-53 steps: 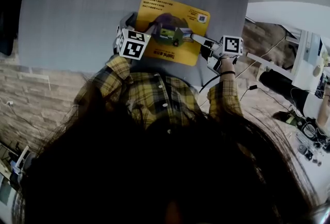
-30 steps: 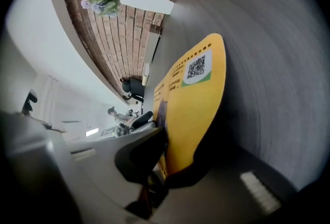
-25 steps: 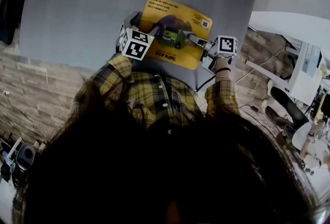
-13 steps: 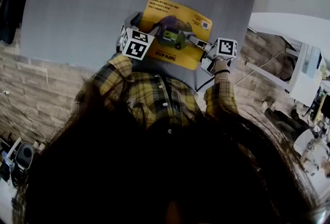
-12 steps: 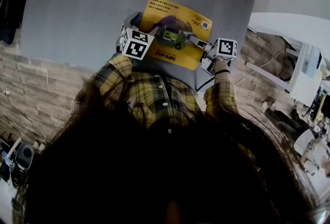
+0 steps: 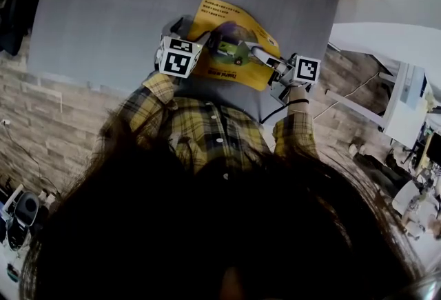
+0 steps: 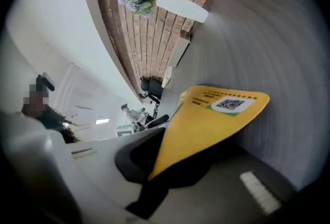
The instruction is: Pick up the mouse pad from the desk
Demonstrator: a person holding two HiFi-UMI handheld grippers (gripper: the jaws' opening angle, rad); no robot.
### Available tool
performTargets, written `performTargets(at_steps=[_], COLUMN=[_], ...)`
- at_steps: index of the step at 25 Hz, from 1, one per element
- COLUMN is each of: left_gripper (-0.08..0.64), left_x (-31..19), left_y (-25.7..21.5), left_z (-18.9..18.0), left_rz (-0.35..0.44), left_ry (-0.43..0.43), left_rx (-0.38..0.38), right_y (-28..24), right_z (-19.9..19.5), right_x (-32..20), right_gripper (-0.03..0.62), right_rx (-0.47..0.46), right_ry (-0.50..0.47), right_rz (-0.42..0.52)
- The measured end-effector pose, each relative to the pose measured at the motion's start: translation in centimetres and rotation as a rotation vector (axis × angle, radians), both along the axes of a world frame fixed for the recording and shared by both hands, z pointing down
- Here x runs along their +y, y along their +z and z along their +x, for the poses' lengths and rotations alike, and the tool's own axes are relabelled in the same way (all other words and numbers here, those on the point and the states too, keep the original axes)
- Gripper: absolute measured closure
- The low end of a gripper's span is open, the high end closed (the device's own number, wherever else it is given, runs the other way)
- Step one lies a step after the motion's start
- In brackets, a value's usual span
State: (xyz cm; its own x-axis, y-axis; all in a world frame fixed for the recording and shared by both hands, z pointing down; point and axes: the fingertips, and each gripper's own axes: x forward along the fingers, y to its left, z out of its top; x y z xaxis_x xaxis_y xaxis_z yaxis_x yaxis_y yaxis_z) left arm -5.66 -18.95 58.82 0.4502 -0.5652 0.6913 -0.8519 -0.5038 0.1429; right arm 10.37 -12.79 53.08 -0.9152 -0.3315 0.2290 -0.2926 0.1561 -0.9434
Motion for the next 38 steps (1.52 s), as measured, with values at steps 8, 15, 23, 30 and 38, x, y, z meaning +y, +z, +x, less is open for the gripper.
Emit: performTargets(at_steps=[8, 15, 23, 30, 38], left_gripper=[0.201, 0.201, 0.218, 0.241, 0.282], left_x=[-0.6, -0.8, -0.5, -0.2, 0.4], left_y=[-3.1, -6.5, -10.5, -14.1, -17.7], left_z=[0.6, 1.0, 2.0, 3.2, 3.5], left_rz=[0.072, 0.147, 0.222, 0.289, 0.356], left_ry=[-0.007, -0.006, 0.015, 0.035, 0.047], left_rx=[0.027, 0.06, 0.102, 0.153, 0.21], right_y=[-4.0, -6.9, -10.3, -13.1, -15.6], right_z=[-0.6, -0.2, 0.9, 2.6, 3.2], right_x=[-0.6, -0.5, -0.7, -1.1, -1.0], right_gripper=[0.578, 0.578, 0.578, 0.578, 0.578], right_rx=[-0.003, 0.041, 0.21, 0.404, 0.61], right_ry=[-0.014, 0.008, 0.072, 0.128, 0.204], right_rz=[0.124, 0.239, 0.391, 0.565, 0.708])
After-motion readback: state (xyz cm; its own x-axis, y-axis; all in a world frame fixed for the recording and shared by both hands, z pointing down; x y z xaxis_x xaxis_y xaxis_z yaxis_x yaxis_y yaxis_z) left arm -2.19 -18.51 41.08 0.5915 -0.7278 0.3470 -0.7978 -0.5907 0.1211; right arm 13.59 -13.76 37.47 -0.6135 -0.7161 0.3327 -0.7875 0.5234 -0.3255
